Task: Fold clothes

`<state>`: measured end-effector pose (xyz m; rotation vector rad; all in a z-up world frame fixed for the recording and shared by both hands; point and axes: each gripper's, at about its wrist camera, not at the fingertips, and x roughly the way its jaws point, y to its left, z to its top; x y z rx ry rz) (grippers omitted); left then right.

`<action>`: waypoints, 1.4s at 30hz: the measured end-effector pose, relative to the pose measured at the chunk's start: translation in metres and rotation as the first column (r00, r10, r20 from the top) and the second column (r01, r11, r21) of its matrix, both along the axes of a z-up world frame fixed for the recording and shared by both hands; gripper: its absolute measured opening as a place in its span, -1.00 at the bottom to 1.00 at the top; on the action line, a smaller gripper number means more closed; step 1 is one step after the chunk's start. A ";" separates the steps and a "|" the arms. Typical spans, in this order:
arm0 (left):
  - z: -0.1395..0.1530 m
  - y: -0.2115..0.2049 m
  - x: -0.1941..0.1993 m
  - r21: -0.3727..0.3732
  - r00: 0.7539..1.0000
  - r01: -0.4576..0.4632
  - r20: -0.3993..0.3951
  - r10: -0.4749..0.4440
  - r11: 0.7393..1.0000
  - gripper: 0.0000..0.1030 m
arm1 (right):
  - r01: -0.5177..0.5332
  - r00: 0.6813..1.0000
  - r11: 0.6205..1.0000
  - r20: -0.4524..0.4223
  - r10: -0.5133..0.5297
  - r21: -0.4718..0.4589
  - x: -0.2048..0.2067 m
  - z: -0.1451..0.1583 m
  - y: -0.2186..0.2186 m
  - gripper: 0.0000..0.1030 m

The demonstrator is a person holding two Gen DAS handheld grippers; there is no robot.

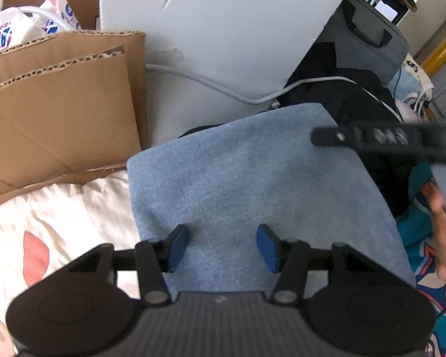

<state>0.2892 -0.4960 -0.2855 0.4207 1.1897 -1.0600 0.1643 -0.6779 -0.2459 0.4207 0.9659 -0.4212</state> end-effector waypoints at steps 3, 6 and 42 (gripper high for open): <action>0.003 0.000 0.004 -0.010 0.999 0.021 -0.031 -0.021 1.000 0.06 | -0.033 0.999 0.999 -0.008 0.033 -0.005 -0.013 0.004 0.011 -0.21; 0.009 0.000 0.012 -0.014 0.997 0.040 -0.066 -0.041 0.999 -0.09 | -0.057 0.998 0.998 -0.008 0.057 -0.004 -0.022 0.007 0.021 -0.21; 0.041 0.006 0.029 -0.023 0.987 0.064 0.146 -0.060 0.998 -0.33 | -0.092 0.996 0.994 0.019 0.091 0.067 -0.048 -0.027 0.089 -0.51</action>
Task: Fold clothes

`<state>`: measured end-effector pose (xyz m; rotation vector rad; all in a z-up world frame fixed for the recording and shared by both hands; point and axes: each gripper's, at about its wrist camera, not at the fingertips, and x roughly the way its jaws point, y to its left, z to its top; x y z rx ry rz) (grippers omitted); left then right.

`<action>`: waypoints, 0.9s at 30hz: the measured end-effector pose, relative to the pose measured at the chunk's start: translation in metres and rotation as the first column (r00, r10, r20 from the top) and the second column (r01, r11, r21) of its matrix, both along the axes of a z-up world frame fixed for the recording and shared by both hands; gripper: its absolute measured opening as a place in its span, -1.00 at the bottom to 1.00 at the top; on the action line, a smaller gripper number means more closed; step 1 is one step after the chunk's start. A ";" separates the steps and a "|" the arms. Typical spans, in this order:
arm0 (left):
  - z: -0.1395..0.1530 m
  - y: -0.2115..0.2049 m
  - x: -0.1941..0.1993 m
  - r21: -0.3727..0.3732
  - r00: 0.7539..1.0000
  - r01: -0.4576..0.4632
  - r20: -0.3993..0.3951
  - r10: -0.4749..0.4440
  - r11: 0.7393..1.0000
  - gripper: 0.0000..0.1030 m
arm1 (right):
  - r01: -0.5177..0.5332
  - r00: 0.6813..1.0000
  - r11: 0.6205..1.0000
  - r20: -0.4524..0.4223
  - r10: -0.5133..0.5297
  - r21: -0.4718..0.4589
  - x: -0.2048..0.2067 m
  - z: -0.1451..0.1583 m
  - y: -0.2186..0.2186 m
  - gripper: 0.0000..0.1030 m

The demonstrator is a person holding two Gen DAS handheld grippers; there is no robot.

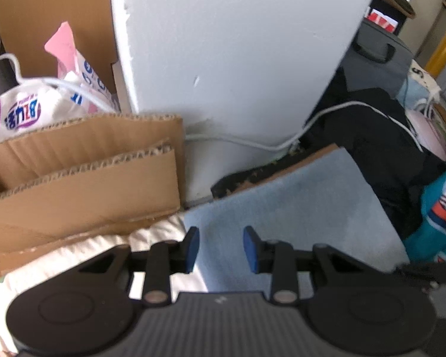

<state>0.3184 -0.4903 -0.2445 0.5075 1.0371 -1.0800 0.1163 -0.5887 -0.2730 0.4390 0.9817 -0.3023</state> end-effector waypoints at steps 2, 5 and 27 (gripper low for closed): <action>0.001 0.012 -0.001 -0.004 1.000 0.000 -0.018 0.000 1.000 -0.33 | 0.000 1.000 1.000 -0.004 0.000 -0.002 0.001 -0.001 0.000 -0.51; -0.001 0.031 -0.002 -0.001 0.997 -0.020 -0.069 0.019 1.000 -0.30 | 0.017 1.000 1.000 0.001 -0.017 0.018 0.000 0.000 -0.003 -0.51; -0.037 0.093 -0.066 -0.046 0.961 0.110 -0.250 -0.118 0.993 -0.08 | 0.086 0.996 0.996 0.037 -0.086 -0.012 -0.065 0.017 0.021 -0.50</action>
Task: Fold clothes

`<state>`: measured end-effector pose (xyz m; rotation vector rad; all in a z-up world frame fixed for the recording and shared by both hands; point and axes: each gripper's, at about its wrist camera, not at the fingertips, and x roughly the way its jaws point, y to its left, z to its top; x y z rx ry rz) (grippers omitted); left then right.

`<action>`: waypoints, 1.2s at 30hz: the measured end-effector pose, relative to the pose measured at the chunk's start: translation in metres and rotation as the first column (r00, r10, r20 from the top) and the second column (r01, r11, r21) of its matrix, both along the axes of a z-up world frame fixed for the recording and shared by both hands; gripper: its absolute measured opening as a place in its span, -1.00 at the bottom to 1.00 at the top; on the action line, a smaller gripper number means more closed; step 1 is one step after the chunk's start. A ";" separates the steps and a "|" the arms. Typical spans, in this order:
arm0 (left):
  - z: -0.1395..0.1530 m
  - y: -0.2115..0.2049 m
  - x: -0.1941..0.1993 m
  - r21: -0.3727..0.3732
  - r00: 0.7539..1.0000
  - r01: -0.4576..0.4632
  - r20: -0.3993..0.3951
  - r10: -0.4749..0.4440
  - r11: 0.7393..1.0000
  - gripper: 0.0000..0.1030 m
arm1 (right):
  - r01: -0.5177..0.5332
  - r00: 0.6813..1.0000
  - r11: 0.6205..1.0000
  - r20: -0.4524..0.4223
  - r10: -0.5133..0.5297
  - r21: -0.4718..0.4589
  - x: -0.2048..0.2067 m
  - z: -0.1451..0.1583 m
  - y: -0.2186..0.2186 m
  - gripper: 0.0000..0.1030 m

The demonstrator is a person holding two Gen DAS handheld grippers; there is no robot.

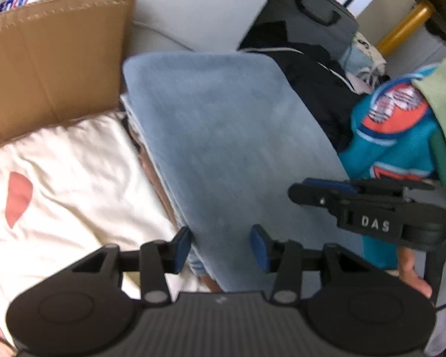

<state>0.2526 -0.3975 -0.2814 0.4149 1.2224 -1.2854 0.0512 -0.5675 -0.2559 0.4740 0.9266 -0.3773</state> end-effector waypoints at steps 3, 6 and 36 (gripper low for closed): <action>-0.004 0.004 0.000 0.002 0.999 0.011 -0.030 -0.011 1.000 -0.07 | 0.010 1.000 1.000 0.003 -0.010 -0.009 -0.010 0.001 0.003 -0.49; -0.007 0.008 0.000 0.009 0.998 0.008 -0.063 -0.007 1.000 -0.07 | 0.021 1.000 1.000 0.002 -0.021 -0.008 -0.018 0.002 0.005 -0.49; -0.014 0.047 -0.009 0.009 0.978 0.034 -0.207 -0.032 0.999 -0.55 | 0.389 0.918 0.920 0.061 -0.391 0.044 -0.141 -0.032 -0.002 -0.09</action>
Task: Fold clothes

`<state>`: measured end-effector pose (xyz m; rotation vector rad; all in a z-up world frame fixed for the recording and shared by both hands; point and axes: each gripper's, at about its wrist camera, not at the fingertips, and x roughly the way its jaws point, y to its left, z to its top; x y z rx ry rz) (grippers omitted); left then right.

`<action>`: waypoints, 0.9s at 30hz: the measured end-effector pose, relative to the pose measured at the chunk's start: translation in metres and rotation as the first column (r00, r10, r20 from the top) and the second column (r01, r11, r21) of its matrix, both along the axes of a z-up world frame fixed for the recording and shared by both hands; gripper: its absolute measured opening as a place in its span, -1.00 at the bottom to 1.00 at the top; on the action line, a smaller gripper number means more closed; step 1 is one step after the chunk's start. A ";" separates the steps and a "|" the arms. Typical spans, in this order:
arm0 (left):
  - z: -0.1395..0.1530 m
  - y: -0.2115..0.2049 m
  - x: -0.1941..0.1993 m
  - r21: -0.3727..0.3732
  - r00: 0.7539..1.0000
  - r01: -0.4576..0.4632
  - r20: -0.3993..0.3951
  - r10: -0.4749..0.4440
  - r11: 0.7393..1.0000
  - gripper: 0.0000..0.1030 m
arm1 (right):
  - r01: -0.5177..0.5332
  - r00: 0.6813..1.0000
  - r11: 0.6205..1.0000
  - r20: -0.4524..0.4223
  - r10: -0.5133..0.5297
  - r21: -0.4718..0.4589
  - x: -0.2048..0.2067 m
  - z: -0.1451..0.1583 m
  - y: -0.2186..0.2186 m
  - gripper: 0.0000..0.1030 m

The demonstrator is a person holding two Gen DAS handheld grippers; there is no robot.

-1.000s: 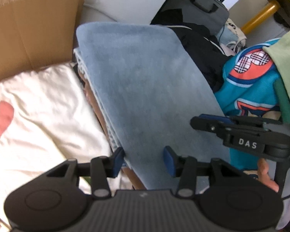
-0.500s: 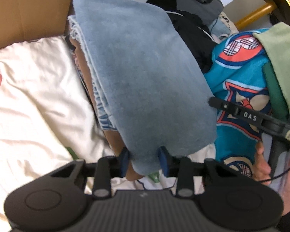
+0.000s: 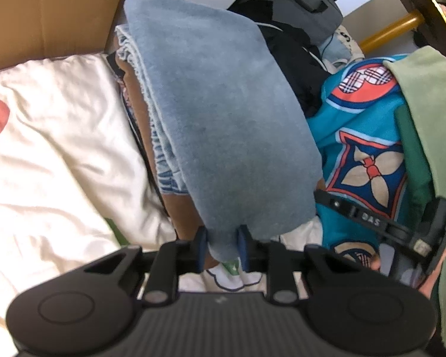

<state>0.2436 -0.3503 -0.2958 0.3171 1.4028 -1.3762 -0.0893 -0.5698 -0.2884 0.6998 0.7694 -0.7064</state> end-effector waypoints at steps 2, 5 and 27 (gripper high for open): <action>0.000 0.000 0.000 0.003 1.000 0.003 0.004 -0.003 1.000 -0.55 | 0.027 0.998 0.999 0.048 -0.029 0.042 -0.009 -0.005 0.001 0.01; -0.002 -0.001 -0.002 0.010 1.000 0.005 0.019 -0.005 1.000 -0.56 | 0.063 0.991 0.993 0.111 -0.074 0.101 -0.019 -0.015 0.001 0.10; -0.006 0.004 -0.001 0.004 0.999 0.038 -0.003 -0.038 0.999 -0.58 | 0.111 0.790 0.865 0.484 -0.375 0.489 -0.023 -0.079 -0.018 0.31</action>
